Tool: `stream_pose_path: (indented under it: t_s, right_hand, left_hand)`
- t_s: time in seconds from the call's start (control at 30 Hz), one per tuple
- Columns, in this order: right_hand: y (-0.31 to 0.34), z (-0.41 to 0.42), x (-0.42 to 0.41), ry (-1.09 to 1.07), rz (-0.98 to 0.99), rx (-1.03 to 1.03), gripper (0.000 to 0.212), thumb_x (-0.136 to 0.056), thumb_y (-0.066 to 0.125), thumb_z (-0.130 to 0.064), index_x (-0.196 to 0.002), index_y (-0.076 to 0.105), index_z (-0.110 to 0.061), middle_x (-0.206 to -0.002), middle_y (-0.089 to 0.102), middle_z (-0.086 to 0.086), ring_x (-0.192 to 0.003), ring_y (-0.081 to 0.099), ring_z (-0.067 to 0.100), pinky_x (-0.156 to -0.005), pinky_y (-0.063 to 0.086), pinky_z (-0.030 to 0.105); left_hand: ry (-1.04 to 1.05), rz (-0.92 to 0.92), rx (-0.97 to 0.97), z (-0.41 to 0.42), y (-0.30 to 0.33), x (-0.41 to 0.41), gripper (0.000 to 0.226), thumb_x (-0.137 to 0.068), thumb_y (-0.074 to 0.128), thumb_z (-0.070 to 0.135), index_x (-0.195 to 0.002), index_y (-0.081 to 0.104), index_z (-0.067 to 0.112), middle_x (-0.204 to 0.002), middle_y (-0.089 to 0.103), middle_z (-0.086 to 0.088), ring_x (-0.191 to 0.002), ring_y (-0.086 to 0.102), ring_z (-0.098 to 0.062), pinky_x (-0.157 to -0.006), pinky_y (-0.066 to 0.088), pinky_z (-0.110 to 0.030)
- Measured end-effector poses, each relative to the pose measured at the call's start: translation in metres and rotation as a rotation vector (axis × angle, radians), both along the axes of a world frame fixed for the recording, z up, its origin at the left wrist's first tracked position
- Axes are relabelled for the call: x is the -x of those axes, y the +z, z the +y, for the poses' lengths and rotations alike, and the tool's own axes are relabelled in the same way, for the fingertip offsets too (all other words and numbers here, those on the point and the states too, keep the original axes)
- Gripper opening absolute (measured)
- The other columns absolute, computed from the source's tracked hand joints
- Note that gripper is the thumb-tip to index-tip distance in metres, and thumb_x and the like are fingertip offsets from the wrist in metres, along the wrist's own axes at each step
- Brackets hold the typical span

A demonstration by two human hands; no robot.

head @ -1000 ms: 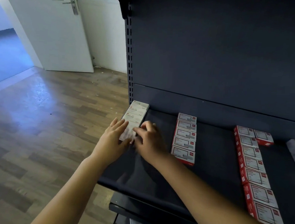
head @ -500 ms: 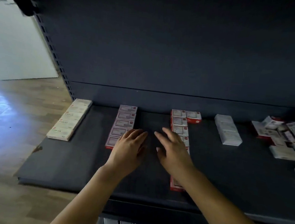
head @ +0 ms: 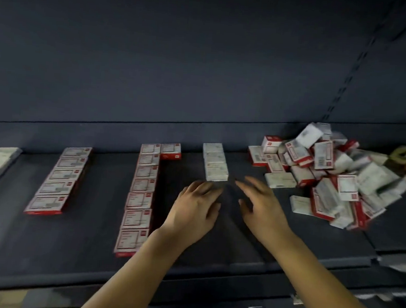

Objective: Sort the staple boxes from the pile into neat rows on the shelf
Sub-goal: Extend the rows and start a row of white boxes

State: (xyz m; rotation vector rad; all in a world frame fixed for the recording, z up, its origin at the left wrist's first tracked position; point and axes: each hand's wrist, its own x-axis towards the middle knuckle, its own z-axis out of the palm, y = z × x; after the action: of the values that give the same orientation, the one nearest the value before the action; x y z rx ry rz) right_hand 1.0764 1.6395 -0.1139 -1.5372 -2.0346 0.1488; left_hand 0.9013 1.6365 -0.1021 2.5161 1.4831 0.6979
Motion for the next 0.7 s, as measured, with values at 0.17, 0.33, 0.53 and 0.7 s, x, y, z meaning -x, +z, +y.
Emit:
stream_pose_path:
  t_s: [0.17, 0.33, 0.53, 0.7]
  right_hand:
    - [0.018, 0.006, -0.067, -0.081, -0.241, 0.181, 0.055, -0.075, 0.06, 0.002, -0.128, 0.055, -0.011, -0.13, 0.053, 0.008, -0.121, 0.048, 0.03, -0.098, 0.041, 0.034]
    - [0.025, 0.017, -0.096, -0.078, -0.591, 0.351, 0.05, -0.081, 0.057, -0.016, -0.131, 0.049, -0.017, -0.134, 0.047, 0.002, -0.125, 0.04, 0.024, -0.106, 0.029, 0.035]
    - [0.023, 0.019, -0.099, -0.115, -0.748, 0.401, 0.041, -0.083, 0.059, -0.018, -0.123, 0.053, -0.01, -0.126, 0.053, 0.007, -0.121, 0.044, 0.025, -0.107, 0.026, 0.035]
    - [0.021, 0.022, -0.099, -0.131, -0.738, 0.382, 0.028, -0.086, 0.058, -0.016, -0.113, 0.059, -0.009, -0.117, 0.059, 0.007, -0.113, 0.051, 0.024, -0.102, 0.032, 0.032]
  left_hand:
    - [-0.056, -0.004, 0.05, 0.003, -0.01, -0.056, 0.038, -0.08, 0.053, 0.022, -0.114, 0.066, 0.009, -0.117, 0.064, -0.01, -0.109, 0.059, -0.032, -0.088, 0.05, -0.046]
    - [-0.12, 0.102, 0.135, 0.009, -0.015, -0.092, 0.041, -0.094, 0.047, 0.022, -0.134, 0.049, 0.013, -0.142, 0.044, -0.004, -0.131, 0.036, -0.024, -0.109, 0.027, -0.035]
    - [-0.15, 0.141, 0.147, 0.014, -0.016, -0.104, 0.039, -0.094, 0.047, 0.022, -0.133, 0.05, 0.014, -0.139, 0.046, -0.003, -0.129, 0.038, -0.021, -0.108, 0.029, -0.032]
    - [-0.137, 0.163, 0.176, 0.015, -0.017, -0.103, 0.04, -0.096, 0.045, 0.025, -0.135, 0.047, 0.018, -0.14, 0.044, 0.001, -0.131, 0.035, -0.018, -0.108, 0.026, -0.029]
